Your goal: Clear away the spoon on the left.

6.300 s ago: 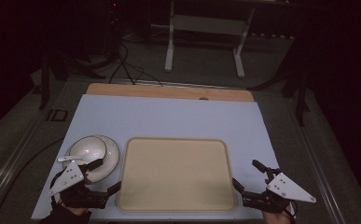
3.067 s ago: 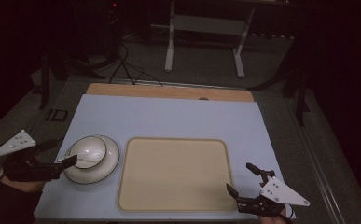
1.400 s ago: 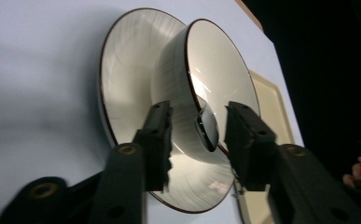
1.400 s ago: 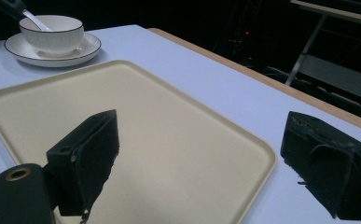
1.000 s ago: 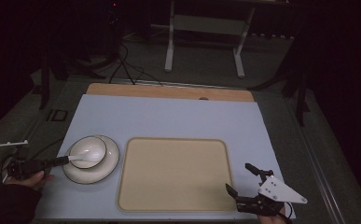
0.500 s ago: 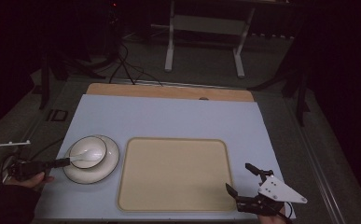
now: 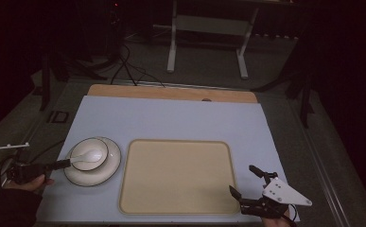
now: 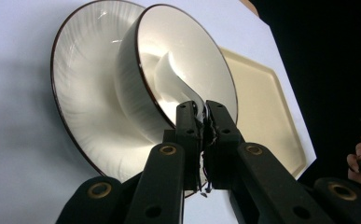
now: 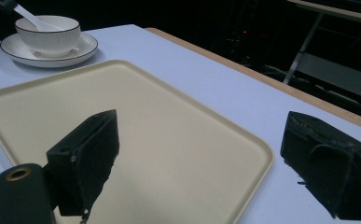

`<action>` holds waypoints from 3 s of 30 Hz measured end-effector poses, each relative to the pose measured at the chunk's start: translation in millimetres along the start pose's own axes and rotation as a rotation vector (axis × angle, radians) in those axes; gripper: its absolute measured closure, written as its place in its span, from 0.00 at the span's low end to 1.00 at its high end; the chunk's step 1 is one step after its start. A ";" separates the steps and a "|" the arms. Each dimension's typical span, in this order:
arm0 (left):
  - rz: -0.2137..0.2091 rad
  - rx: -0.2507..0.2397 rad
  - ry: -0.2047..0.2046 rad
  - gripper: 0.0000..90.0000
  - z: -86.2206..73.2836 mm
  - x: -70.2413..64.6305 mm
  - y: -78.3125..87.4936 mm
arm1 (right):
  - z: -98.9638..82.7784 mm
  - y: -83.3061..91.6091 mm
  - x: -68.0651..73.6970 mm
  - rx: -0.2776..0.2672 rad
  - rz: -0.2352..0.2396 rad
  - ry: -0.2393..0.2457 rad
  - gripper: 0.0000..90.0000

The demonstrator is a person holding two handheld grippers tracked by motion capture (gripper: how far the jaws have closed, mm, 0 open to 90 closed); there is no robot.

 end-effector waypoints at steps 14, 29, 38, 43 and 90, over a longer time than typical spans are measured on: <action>0.044 -0.055 -0.052 0.96 4.5 -27.4 17.9 | -0.7 -1.2 -1.1 0.005 -0.005 -0.002 0.13; 0.111 -0.142 -0.169 0.96 7.6 -79.2 32.7 | -1.3 -2.0 -1.2 0.008 -0.003 -0.003 0.13; 0.107 -0.173 -0.195 0.96 7.5 -92.5 30.4 | -1.4 -3.0 -1.0 0.009 0.000 -0.004 0.13; 0.117 -0.202 -0.236 0.96 7.1 -110.4 26.8 | -1.4 -3.4 -1.2 0.010 -0.001 -0.006 0.13; 0.143 -0.322 -0.357 0.96 -29.5 -193.8 -42.4 | -1.4 -5.6 -0.2 0.009 0.011 -0.012 0.13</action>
Point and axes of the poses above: each handheld gripper's, and its own axes: y roughly backward along the jaws, z roughly out of its top, x roughly to its left, the point moved 5 cm from there along -y, roughly forward along the jaws, and after that the axes turned 4 degrees about y, right-handed, at the moved point
